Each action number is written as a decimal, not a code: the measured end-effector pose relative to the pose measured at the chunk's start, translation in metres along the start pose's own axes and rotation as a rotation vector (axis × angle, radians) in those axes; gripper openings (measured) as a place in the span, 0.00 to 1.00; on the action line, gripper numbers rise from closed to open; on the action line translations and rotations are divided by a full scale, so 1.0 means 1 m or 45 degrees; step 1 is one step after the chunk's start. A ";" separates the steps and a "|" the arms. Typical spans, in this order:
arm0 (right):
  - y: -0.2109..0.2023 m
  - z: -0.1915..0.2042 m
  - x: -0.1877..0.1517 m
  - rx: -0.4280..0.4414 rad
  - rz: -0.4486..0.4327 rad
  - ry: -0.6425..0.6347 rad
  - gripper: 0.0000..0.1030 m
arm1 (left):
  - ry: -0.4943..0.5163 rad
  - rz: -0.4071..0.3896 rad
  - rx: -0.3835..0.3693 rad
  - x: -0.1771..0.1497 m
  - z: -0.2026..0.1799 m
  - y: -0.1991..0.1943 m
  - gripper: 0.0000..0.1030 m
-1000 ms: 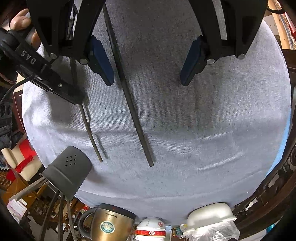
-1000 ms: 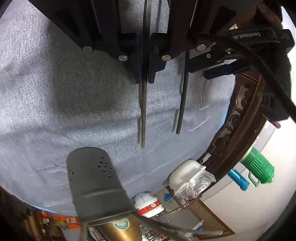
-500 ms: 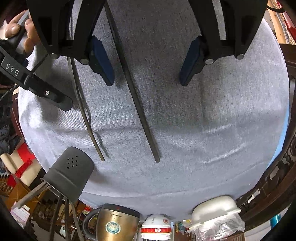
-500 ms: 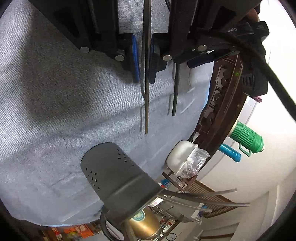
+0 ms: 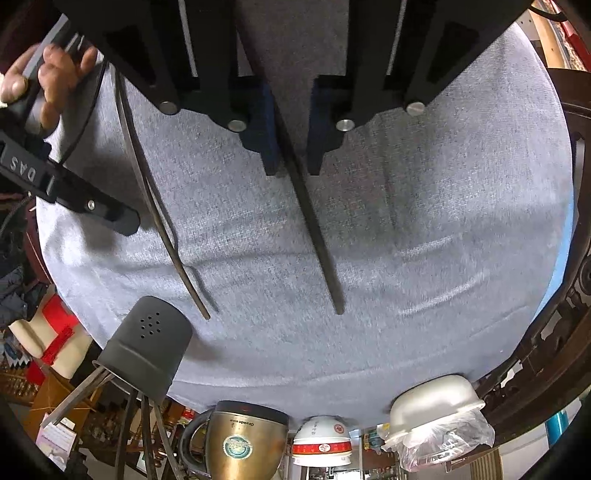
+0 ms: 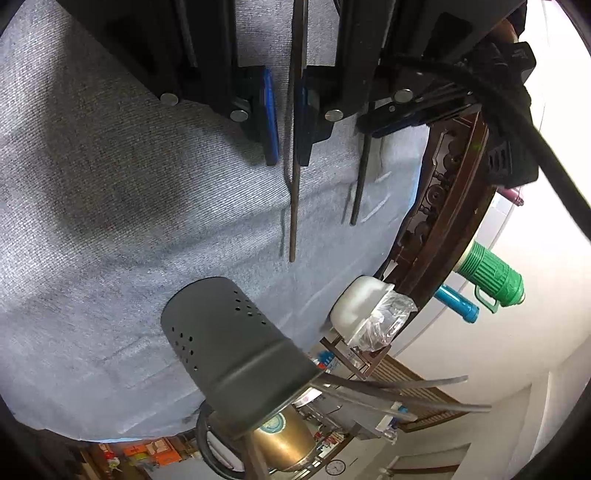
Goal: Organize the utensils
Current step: 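Pinch one dark chopstick with the right gripper while the left gripper pinches the other, then raise both held chopsticks upright and carry them above the grey holder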
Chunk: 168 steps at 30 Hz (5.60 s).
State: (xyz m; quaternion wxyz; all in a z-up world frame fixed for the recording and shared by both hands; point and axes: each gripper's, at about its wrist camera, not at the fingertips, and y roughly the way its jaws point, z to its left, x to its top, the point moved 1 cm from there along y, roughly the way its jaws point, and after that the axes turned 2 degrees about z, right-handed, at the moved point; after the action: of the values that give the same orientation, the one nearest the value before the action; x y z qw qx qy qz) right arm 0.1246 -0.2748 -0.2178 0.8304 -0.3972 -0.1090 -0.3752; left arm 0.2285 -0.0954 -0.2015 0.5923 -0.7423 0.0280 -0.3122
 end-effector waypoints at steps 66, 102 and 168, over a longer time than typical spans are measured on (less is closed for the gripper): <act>0.012 0.041 0.040 -0.177 -0.026 -0.103 0.58 | -0.172 -0.052 -0.106 0.071 0.035 -0.064 0.07; 0.004 0.125 0.061 -0.322 -0.028 -0.425 0.06 | -0.185 -0.289 -0.098 0.058 0.030 -0.146 0.07; -0.107 0.132 0.051 -0.050 -0.330 -0.377 0.05 | -0.175 -0.528 0.036 0.049 -0.001 -0.220 0.06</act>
State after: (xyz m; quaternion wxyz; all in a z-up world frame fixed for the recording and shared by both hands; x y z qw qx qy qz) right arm 0.0998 -0.2474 -0.0443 0.7422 -0.4469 -0.2727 -0.4184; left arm 0.1954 -0.0518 0.0169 0.5263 -0.7432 -0.1702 -0.3764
